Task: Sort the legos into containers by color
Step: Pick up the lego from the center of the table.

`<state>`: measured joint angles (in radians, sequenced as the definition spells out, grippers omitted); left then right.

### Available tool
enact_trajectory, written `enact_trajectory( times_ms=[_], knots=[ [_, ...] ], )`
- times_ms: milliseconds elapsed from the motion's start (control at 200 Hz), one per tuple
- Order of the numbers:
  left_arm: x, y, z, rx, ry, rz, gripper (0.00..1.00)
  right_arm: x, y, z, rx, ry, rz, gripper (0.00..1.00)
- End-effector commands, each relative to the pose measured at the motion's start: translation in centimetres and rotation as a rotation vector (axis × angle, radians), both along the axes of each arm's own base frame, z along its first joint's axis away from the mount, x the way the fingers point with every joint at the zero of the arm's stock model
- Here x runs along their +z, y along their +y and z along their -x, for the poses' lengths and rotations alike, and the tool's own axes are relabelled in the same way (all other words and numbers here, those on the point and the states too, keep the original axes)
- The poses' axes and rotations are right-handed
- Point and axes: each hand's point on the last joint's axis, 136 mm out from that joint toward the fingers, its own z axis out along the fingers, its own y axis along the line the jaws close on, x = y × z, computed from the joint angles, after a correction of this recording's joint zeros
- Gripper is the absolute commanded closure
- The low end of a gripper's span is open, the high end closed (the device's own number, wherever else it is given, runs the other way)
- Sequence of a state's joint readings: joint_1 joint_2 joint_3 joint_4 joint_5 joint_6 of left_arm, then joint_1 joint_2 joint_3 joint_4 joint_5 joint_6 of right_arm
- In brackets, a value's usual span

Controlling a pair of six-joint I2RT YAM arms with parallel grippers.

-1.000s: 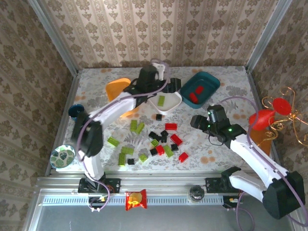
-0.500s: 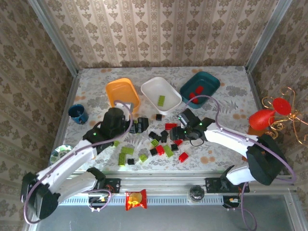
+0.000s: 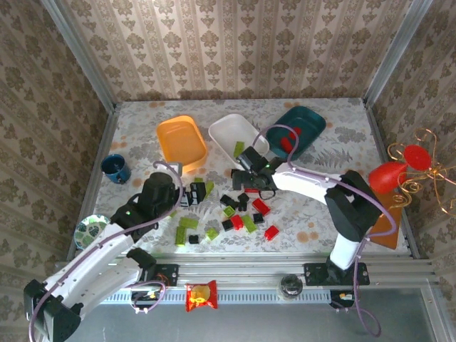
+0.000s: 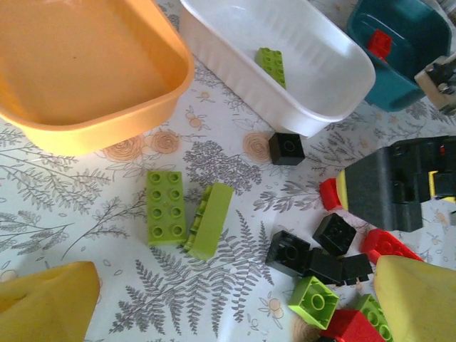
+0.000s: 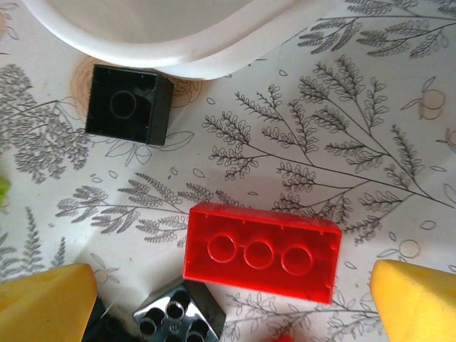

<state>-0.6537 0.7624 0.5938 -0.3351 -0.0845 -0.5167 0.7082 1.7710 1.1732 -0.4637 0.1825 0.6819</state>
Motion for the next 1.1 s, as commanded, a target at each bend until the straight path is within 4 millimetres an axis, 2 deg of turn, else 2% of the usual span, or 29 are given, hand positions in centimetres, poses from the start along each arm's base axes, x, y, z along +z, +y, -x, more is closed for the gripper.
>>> enact_trajectory(
  times_ms=[0, 315, 480, 565, 735, 865, 975, 1095],
  knots=[
    [-1.1, 1.3, 0.2, 0.04, 0.02, -0.025, 0.0, -1.3, -1.3, -0.1, -0.08, 0.019, 0.107, 0.02],
    [-1.7, 2.1, 0.1, 0.065, 0.042, 0.003, 0.0, -3.9, -1.5, -0.4, -0.104, 0.057, 0.155, 0.17],
    [-1.8, 2.2, 0.0, 0.07, 0.048, 0.015, 0.0, -4.5, -1.7, -0.3, -0.105, 0.077, 0.151, 0.32],
    [-1.8, 2.2, -0.1, 0.068, 0.05, 0.02, 0.0, -4.2, -1.5, -0.8, -0.109, 0.053, 0.11, 0.4],
    [-2.0, 2.3, -0.1, 0.068, 0.059, 0.014, 0.0, -1.6, -2.4, -1.1, -0.106, -0.007, 0.051, 0.47],
    [-2.1, 2.4, -0.2, 0.072, 0.064, 0.013, 0.0, 1.9, -3.6, -1.0, -0.112, -0.072, 0.003, 0.48],
    [-2.1, 2.5, -0.3, 0.079, 0.064, 0.014, 0.0, 5.1, -6.1, -2.0, -0.156, -0.141, -0.011, 0.48],
    [-1.9, 2.4, -0.6, 0.085, 0.063, 0.013, 0.0, 7.8, -10.0, -4.9, -0.268, -0.195, -0.04, 0.49]
  ],
)
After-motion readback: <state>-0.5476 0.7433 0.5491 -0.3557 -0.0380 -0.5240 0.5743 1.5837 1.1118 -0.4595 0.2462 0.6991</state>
